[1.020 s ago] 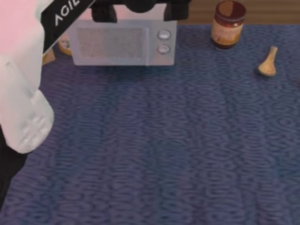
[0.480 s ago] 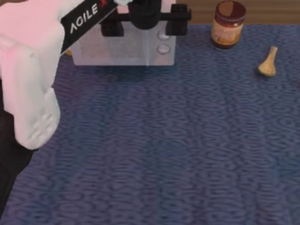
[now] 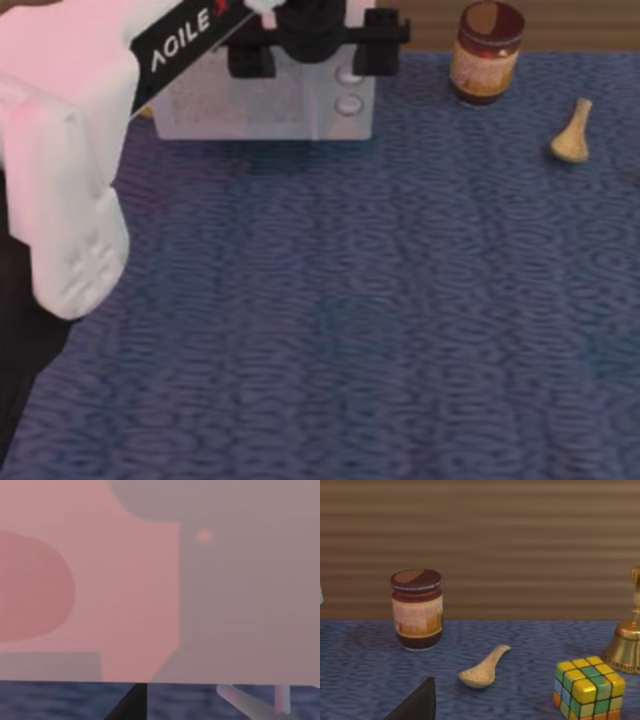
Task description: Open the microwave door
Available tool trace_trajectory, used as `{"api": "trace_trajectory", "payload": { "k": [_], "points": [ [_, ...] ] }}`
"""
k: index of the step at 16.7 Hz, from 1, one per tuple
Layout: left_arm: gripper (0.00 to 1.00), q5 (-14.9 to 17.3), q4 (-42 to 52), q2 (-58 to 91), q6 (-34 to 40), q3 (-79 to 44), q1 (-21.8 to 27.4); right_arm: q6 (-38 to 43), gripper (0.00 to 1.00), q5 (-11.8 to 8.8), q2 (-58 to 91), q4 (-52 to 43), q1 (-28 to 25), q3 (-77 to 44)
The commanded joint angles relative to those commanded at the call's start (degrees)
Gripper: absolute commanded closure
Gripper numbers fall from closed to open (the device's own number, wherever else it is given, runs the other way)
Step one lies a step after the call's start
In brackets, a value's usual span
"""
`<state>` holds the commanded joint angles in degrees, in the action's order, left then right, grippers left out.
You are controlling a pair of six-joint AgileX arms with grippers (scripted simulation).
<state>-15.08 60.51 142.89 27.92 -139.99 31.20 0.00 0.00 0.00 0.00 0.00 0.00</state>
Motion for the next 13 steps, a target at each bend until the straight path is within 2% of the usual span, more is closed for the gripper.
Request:
{"api": "trace_trajectory", "payload": {
  "k": [8,13],
  "points": [
    [0.98,0.0,0.0,0.0,0.0,0.0,0.0,0.0,0.0,0.0,0.0,0.0,0.0,0.0],
    [1.0,0.0,0.0,0.0,0.0,0.0,0.0,0.0,0.0,0.0,0.0,0.0,0.0,0.0]
  ]
}}
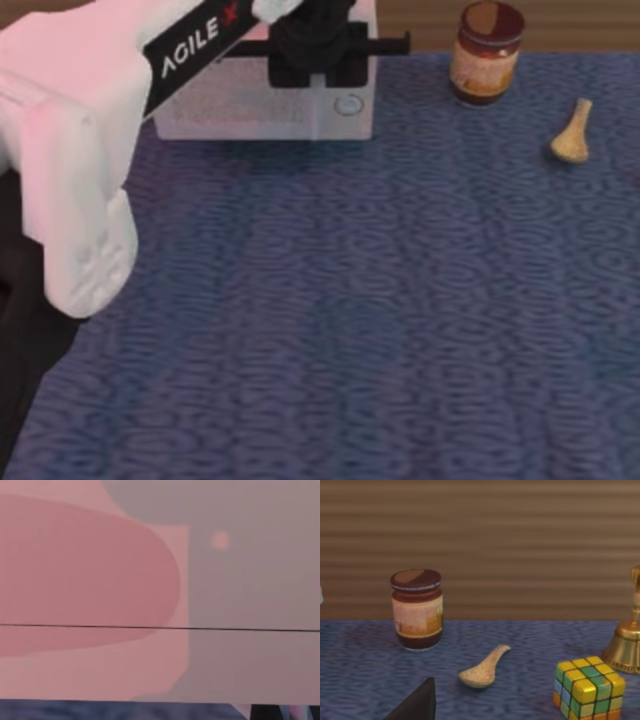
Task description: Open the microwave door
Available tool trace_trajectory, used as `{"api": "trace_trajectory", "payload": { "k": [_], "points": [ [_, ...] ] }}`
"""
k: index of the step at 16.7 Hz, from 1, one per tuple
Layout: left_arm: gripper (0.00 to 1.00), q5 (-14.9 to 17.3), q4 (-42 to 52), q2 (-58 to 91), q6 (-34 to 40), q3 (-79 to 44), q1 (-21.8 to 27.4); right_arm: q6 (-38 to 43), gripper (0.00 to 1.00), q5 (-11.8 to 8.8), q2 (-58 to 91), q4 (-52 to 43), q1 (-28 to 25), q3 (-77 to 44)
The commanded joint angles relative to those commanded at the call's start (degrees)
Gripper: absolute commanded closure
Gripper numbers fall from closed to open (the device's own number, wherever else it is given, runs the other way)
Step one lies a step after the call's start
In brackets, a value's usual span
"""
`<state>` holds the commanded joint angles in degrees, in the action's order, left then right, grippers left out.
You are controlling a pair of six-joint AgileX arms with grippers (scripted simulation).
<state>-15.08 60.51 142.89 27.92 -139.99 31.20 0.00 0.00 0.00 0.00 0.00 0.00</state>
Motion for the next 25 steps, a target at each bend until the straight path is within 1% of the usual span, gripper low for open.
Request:
{"api": "trace_trajectory", "payload": {
  "k": [3,4,6,11,13,25],
  "points": [
    [1.0,0.0,0.0,0.0,0.0,0.0,0.0,0.0,0.0,0.0,0.0,0.0,0.0,0.0],
    [1.0,0.6,0.1,-1.4,0.3,2.3,1.4,0.0,0.0,0.0,0.0,0.0,0.0,0.0],
    [1.0,0.4,-0.6,-2.3,0.3,3.3,1.5,0.0,0.0,0.0,0.0,0.0,0.0,0.0],
    [1.0,-0.6,-5.3,-7.6,1.1,13.6,1.5,0.0,0.0,0.0,0.0,0.0,0.0,0.0],
    [1.0,-0.8,-6.5,-8.9,1.4,15.8,1.6,0.0,0.0,0.0,0.0,0.0,0.0,0.0],
    [1.0,-0.8,-6.6,-9.0,1.4,16.0,1.6,0.0,0.0,0.0,0.0,0.0,0.0,0.0]
  ]
}}
